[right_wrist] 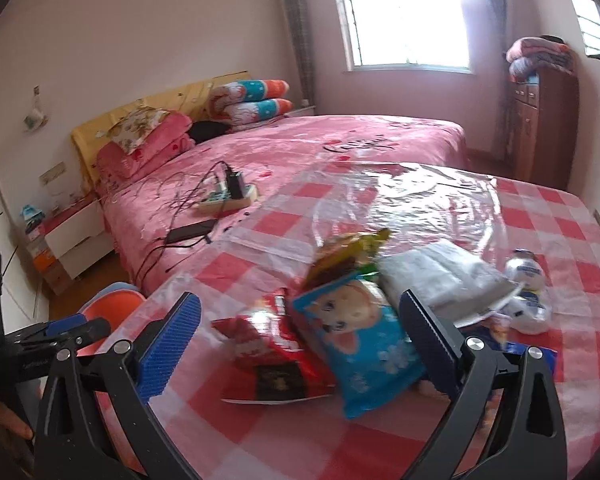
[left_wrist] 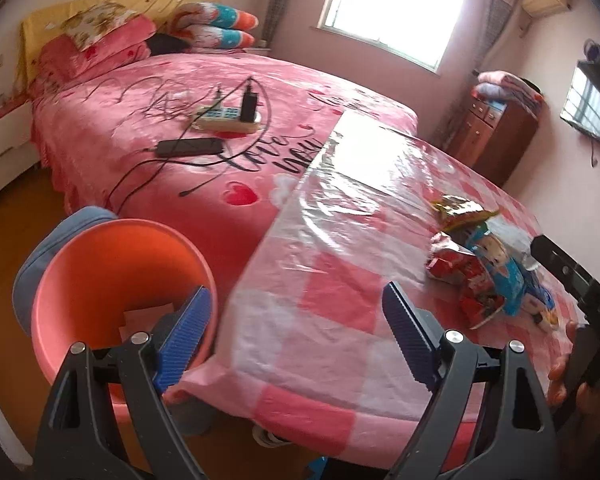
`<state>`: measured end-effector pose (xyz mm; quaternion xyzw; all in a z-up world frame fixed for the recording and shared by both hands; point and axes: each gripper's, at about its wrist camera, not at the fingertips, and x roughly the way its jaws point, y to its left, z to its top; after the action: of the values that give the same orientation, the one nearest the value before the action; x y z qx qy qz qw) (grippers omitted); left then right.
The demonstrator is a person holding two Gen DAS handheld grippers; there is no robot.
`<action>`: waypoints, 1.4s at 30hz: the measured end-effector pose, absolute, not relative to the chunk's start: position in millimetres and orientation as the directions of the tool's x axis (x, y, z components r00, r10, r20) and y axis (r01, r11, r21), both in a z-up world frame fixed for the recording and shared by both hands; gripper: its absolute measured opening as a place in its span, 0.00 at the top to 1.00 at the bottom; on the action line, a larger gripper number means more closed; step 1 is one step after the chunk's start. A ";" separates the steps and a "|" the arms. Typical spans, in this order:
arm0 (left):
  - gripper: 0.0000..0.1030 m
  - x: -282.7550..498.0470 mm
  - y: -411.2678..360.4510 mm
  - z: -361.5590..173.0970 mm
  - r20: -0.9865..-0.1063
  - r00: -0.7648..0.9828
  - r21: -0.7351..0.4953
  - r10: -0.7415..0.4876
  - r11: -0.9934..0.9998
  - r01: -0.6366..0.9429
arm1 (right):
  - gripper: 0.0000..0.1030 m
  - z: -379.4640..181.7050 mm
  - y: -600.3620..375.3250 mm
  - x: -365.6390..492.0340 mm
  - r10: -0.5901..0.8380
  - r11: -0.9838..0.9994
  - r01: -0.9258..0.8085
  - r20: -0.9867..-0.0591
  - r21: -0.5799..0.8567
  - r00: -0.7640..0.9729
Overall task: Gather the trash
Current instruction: 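Move both tools back to the remaining trash pile on the bed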
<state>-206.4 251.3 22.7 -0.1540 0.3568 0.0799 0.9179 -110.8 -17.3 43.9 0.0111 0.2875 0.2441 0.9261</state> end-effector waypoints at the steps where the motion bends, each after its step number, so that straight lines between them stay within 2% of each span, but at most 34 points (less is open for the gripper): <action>1: 0.15 -204.3 246.0 23.6 -0.681 0.732 -0.221 0.032 0.944 -0.247 | 0.05 43.6 -21.0 -110.9 0.450 0.885 -0.440 -0.526 0.154 0.721; 11: 0.15 -190.4 207.3 28.1 -0.663 0.749 -0.228 -0.017 0.957 -0.181 | 0.05 42.7 -51.7 -106.0 0.383 0.917 -0.381 -0.514 0.114 0.768; 16: 0.15 -182.5 183.2 30.0 -0.669 0.743 -0.191 -0.028 0.972 -0.135 | 0.05 42.5 -67.1 -101.1 0.361 0.929 -0.348 -0.516 0.126 0.777; 26: 0.15 -166.6 137.1 27.9 -0.725 0.684 -0.138 -0.083 0.990 -0.027 | 0.05 41.0 -96.0 -92.8 0.282 0.958 -0.260 -0.518 0.117 0.807; 36: 0.15 -155.1 93.3 21.1 -0.768 0.622 -0.137 -0.154 0.988 0.076 | 0.05 36.3 -133.5 -80.1 0.236 0.971 -0.175 -0.542 0.162 0.807; 42: 0.15 -149.5 62.1 20.4 -0.779 0.598 -0.115 -0.190 0.980 0.161 | 0.05 31.4 -183.9 -64.5 0.240 0.955 -0.089 -0.564 0.281 0.790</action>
<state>-149.5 62.1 20.4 -0.0164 0.4374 -0.0980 0.8938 -64.5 -183.9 31.4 0.1208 0.3120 0.0877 0.9383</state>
